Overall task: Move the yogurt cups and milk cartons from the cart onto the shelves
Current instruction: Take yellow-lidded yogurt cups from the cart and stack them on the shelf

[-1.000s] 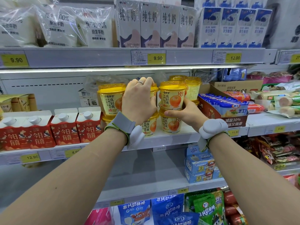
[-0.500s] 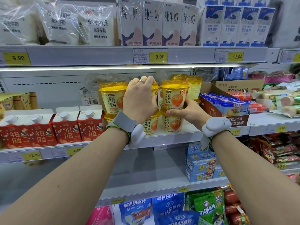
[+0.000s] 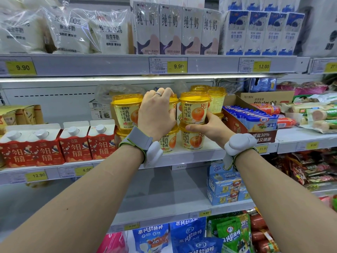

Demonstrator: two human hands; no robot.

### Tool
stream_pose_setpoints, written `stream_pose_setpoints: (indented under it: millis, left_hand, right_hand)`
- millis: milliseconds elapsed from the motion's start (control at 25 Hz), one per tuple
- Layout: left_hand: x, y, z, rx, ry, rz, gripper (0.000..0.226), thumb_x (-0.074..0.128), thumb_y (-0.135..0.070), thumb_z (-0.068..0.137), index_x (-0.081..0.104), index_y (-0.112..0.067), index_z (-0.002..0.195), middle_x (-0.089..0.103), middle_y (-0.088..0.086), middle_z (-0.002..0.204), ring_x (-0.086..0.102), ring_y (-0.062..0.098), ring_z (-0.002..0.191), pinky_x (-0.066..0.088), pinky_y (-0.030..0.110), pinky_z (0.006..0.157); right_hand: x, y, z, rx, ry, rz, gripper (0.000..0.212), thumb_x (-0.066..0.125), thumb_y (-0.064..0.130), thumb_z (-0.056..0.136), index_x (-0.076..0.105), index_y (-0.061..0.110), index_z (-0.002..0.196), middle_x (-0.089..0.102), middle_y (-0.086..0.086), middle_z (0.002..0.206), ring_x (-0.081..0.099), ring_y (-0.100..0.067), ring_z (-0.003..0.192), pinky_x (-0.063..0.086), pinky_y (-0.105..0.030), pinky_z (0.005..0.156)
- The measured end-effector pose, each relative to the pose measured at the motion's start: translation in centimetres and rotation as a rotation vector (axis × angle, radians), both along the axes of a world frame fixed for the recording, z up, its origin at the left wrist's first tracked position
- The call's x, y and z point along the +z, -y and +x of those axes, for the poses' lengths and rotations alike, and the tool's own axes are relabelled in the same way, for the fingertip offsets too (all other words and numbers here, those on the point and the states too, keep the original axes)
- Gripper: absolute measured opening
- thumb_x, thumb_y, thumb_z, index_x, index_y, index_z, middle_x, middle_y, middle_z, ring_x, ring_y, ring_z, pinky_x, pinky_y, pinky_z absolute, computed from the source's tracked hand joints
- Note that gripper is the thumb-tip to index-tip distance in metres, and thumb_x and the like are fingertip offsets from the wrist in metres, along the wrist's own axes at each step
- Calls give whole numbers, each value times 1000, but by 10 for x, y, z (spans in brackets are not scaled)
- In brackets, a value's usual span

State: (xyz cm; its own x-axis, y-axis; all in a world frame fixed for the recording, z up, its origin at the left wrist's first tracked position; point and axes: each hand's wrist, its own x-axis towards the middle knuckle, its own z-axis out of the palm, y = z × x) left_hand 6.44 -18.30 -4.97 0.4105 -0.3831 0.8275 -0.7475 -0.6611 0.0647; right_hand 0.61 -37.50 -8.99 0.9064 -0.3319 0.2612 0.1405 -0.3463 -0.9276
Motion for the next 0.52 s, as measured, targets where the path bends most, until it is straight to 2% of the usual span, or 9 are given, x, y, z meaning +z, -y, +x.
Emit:
stream_pose_setpoints:
  millis: [160,320,440,520]
  left_hand:
    - [0,-2,-4,13,-19,33,39,63,-24,89,56,-15,126,62,6,112,54,28,105,47,41,98]
    - [4,-9,-10,-6,-85,102,56,62,-19,89,49,-16,143,55,5,141,44,29,134,35,45,116]
    - [9,-14,-12,25,-130,214,72,59,-20,89,34,-17,156,35,4,162,24,26,152,22,47,124]
    - [5,-16,-22,80,-77,234,74,58,-20,88,32,-17,157,30,5,164,19,27,154,17,50,125]
  right_hand:
    - [0,-3,-1,-28,-30,-62,77,89,27,74,51,18,139,66,0,128,61,-23,120,50,-47,105]
    - [-1,-14,-7,-133,-36,-132,77,86,35,77,48,19,142,62,-1,134,57,-24,126,47,-47,107]
    - [-8,-29,-18,-252,7,-229,70,79,37,84,45,20,142,59,0,138,54,-23,128,44,-37,106]
    - [-7,-33,-32,-269,21,-284,64,75,30,88,44,17,143,58,-2,139,53,-22,129,39,-29,98]
